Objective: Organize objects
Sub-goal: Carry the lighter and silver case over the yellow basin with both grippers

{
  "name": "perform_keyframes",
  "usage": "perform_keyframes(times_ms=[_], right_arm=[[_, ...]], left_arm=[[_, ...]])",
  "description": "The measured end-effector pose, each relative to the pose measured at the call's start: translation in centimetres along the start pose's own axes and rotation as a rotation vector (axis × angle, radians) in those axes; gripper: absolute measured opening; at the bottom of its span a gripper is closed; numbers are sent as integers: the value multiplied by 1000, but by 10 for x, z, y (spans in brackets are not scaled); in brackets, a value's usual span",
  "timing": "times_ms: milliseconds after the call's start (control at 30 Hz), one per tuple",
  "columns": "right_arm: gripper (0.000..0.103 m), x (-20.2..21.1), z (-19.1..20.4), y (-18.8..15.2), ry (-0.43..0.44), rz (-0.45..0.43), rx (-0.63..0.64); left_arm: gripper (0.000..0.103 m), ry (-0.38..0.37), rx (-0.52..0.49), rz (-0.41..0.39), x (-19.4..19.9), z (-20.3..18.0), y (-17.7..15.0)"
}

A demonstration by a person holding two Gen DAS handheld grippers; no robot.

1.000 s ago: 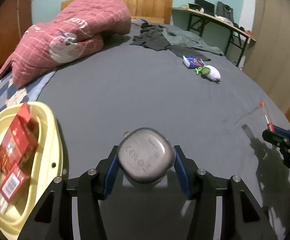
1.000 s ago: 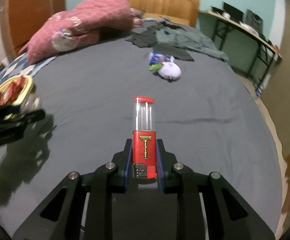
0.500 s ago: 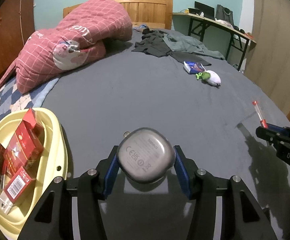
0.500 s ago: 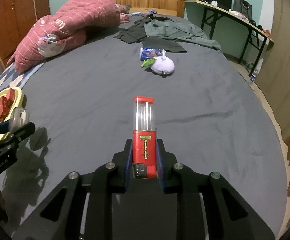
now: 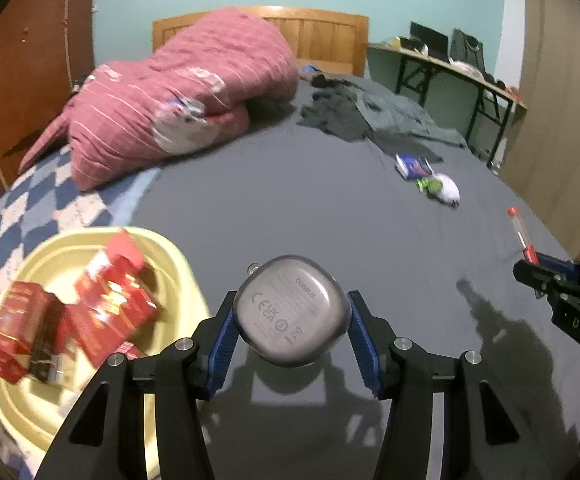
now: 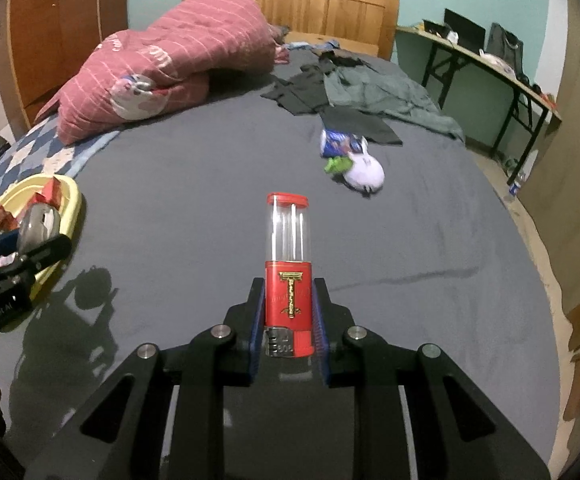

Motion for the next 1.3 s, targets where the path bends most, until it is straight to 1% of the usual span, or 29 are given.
perform_keyframes(times_ms=[233, 367, 600, 733, 867, 1033, 1167, 1300], right_arm=[[23, 25, 30, 31, 23, -47, 48], [23, 31, 54, 43, 49, -66, 73], [23, 24, 106, 46, 122, -56, 125], [23, 19, 138, 45, 165, -47, 162], [23, 16, 174, 47, 222, -41, 201], [23, 13, 214, 51, 280, -40, 250], [23, 6, 244, 51, 320, -18, 294], [23, -6, 272, 48, 353, -10, 376]], left_arm=[[51, 35, 16, -53, 44, 34, 26], [51, 55, 39, -72, 63, 58, 27], [51, 130, 67, -53, 78, 114, 14], [51, 176, 109, -54, 87, 155, 17], [51, 201, 140, -67, 96, 182, 20], [51, 213, 151, -57, 98, 206, 13], [51, 195, 152, -16, 84, 229, -7], [51, 175, 168, 19, 67, 250, -28]])
Point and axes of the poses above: each gripper's, at about its wrist camera, not at the fingertips, and x roughly against the way its jaws point, z to its left, y to its top, the point moved 4 cm from there along -x, roughly the way its jaws point, and after that the axes turned 1 degree about -x, right-handed, at the moved point
